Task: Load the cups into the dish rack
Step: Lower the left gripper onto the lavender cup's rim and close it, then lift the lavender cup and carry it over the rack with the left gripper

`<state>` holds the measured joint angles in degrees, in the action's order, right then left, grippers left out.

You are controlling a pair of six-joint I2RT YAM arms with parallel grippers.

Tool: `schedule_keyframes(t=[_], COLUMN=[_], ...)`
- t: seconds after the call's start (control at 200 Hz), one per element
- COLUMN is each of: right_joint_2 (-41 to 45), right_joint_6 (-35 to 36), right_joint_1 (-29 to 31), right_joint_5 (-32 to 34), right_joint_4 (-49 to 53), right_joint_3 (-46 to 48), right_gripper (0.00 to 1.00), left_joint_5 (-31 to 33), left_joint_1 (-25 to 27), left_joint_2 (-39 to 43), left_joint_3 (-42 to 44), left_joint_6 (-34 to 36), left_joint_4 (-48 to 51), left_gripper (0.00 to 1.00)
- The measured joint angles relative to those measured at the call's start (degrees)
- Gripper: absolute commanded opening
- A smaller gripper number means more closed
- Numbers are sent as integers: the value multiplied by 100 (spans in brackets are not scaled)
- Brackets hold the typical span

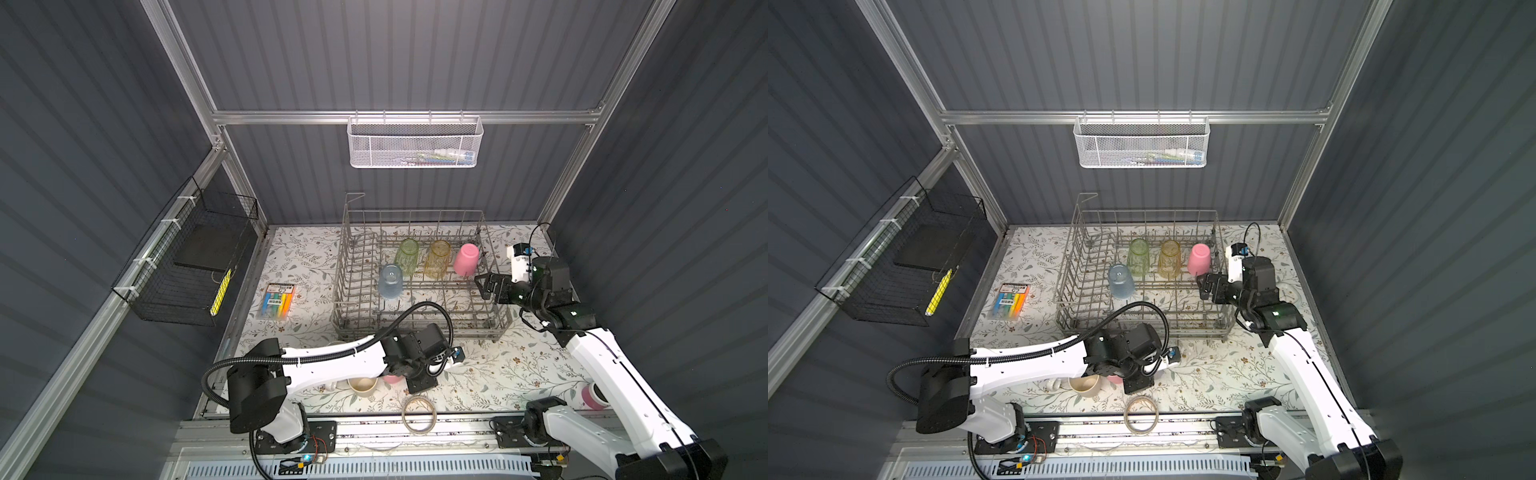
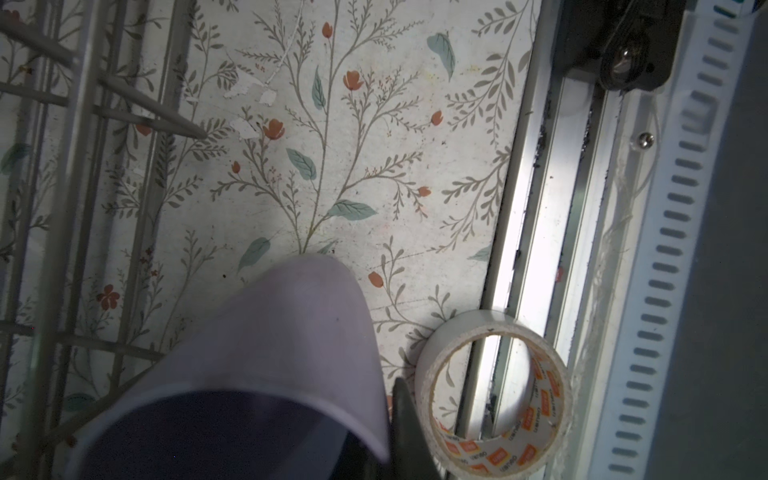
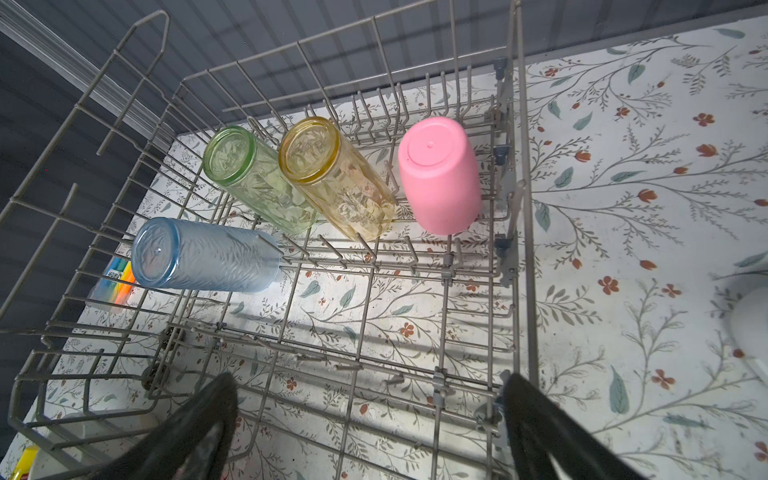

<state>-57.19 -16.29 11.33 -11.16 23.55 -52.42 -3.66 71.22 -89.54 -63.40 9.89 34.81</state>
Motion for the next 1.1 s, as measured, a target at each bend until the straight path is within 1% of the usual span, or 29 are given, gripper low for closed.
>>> schedule_keyframes(t=[0.305, 0.51, 0.745, 0.846, 1.011, 1.101], right_joint_2=[195, 332, 498, 656, 833, 905], right_joint_6=[-2, -2, -55, -170, -402, -540], right_joint_1=[-11, -31, -33, -37, -48, -48], right_joint_5=[2, 2, -107, -323, -951, -1296], right_joint_4=[4, 13, 20, 9, -105, -260], right_joint_3=[2, 24, 26, 24, 22, 20], right_gripper=[99, 99, 99, 99, 99, 99], left_joint_5=[-48, -140, -474, -579, -708, -857], left_joint_1=[0, 0, 0, 0, -7, -149], left_joint_2=[105, 557, 1185, 1580, 2218, 2435], left_joint_3=[-122, -168, -210, -160, -2, 127], left_joint_6=[9, 24, 24, 24, 24, 15], left_joint_4=[87, 94, -94, -354, -883, -1263], left_gripper=[0, 0, 0, 0, 0, 0])
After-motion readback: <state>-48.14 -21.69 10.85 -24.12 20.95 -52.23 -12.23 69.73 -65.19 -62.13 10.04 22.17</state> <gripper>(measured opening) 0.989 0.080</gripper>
